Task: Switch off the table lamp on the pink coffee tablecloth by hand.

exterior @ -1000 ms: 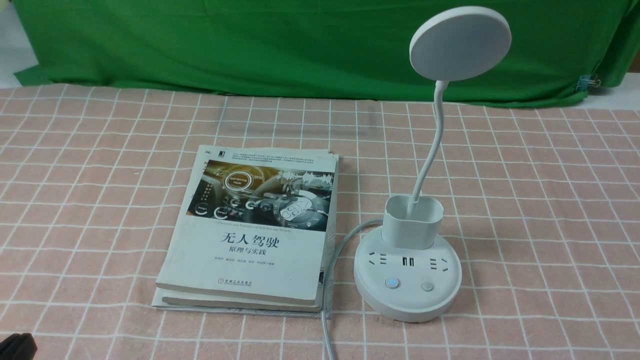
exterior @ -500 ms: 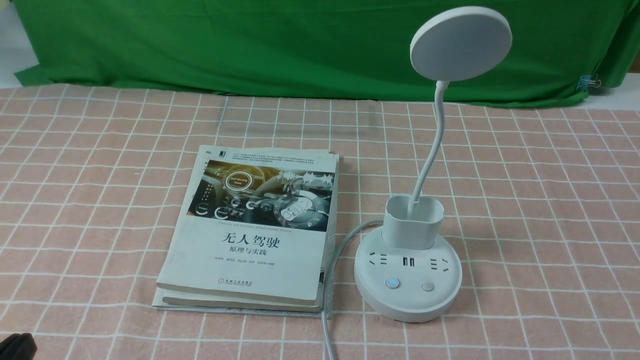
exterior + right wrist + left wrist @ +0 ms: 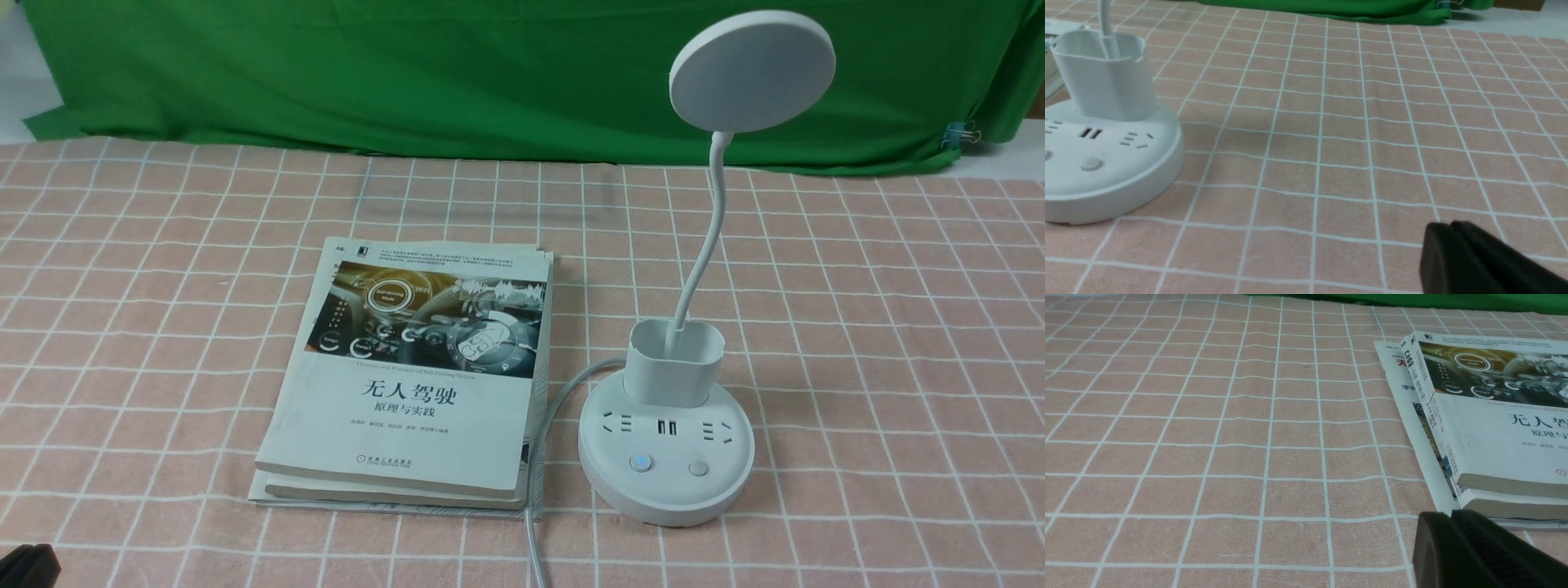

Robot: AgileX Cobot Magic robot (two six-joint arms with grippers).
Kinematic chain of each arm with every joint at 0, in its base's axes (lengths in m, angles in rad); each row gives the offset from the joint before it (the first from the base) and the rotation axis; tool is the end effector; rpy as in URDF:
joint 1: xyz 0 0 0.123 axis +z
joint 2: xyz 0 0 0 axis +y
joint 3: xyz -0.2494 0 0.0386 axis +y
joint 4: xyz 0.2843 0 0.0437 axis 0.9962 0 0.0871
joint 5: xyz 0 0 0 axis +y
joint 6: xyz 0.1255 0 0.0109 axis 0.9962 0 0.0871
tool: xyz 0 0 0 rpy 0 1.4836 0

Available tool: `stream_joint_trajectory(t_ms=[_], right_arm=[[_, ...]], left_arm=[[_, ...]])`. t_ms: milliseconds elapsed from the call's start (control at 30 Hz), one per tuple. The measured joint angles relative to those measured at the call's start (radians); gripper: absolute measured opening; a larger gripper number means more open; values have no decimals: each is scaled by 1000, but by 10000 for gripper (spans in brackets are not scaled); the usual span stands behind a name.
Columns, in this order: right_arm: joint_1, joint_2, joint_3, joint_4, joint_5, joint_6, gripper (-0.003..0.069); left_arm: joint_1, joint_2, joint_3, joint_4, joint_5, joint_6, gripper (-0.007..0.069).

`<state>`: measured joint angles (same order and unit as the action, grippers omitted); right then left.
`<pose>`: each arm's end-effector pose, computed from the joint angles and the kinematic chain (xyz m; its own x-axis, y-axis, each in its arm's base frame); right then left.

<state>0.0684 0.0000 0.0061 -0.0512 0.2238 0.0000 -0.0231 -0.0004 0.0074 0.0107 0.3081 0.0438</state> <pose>0.1596 0.0095 0.1856 -0.1386 -0.0595 -0.9886 -0.0641 0.9966 -0.0510 0.1578 -0.0032 0.1747 -0.2245 0.0592 -0.9727 0.0321 0.9981 0.0533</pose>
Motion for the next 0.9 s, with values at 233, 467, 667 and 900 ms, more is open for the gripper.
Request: stream_joint_trajectory(t_ms=[233, 467, 667, 900], right_arm=[[0, 0, 0, 0, 0, 0, 59], [0, 0, 0, 0, 0, 5, 77], [0, 0, 0, 0, 1, 5, 90], [0, 0, 0, 0, 1, 5, 111]], left_arm=[[0, 0, 0, 0, 0, 0, 6], [0, 0, 0, 0, 0, 0, 6], [0, 0, 0, 0, 0, 0, 6], [0, 0, 0, 0, 0, 0, 6]])
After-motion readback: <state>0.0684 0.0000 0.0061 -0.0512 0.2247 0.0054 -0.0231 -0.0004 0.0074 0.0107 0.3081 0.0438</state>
